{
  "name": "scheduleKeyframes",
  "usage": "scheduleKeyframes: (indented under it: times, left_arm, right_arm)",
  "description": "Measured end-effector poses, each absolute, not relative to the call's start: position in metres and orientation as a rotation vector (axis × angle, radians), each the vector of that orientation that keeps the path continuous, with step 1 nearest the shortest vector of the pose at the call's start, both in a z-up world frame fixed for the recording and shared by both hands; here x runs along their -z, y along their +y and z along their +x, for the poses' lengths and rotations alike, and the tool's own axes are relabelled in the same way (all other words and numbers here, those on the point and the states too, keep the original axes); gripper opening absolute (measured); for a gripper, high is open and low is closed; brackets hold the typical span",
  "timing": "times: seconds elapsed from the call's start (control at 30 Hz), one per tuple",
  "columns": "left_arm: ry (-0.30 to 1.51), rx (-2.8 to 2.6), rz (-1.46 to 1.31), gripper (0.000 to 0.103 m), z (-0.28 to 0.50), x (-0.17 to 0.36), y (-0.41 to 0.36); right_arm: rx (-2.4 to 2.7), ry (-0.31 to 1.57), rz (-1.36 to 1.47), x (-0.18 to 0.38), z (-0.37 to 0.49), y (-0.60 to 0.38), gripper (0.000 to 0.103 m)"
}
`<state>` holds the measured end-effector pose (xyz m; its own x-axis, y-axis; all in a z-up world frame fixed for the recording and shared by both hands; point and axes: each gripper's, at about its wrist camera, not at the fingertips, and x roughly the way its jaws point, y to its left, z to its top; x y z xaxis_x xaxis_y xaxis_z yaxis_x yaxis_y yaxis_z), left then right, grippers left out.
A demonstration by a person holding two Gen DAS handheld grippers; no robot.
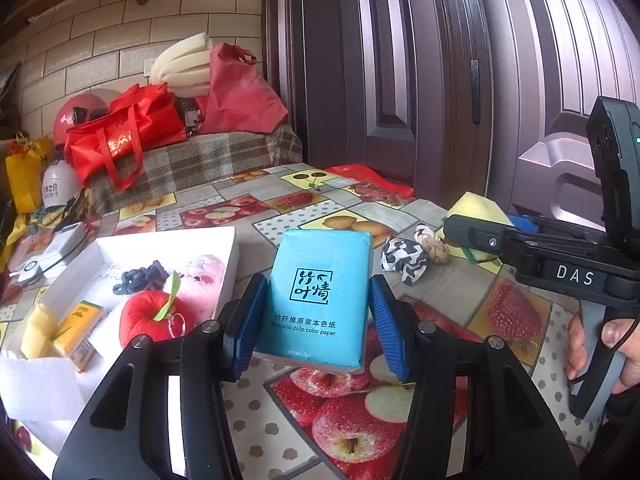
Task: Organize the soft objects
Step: 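Carry the tissue pack over the tray with left tool while right tool carries the sponge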
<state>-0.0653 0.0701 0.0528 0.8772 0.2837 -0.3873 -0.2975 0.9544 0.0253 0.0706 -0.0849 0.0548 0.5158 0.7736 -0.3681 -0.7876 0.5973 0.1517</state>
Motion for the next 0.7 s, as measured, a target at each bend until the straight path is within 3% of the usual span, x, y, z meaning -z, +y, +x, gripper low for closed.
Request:
scheduleKeyframes:
  times: [0.7]
  left_arm:
    - [0.364,-0.431,-0.063,0.052,-0.124,-0.052,0.12]
  right_arm:
    - [-1.052,0.384,-0.185,-0.05,0.024,-0.032,0.057]
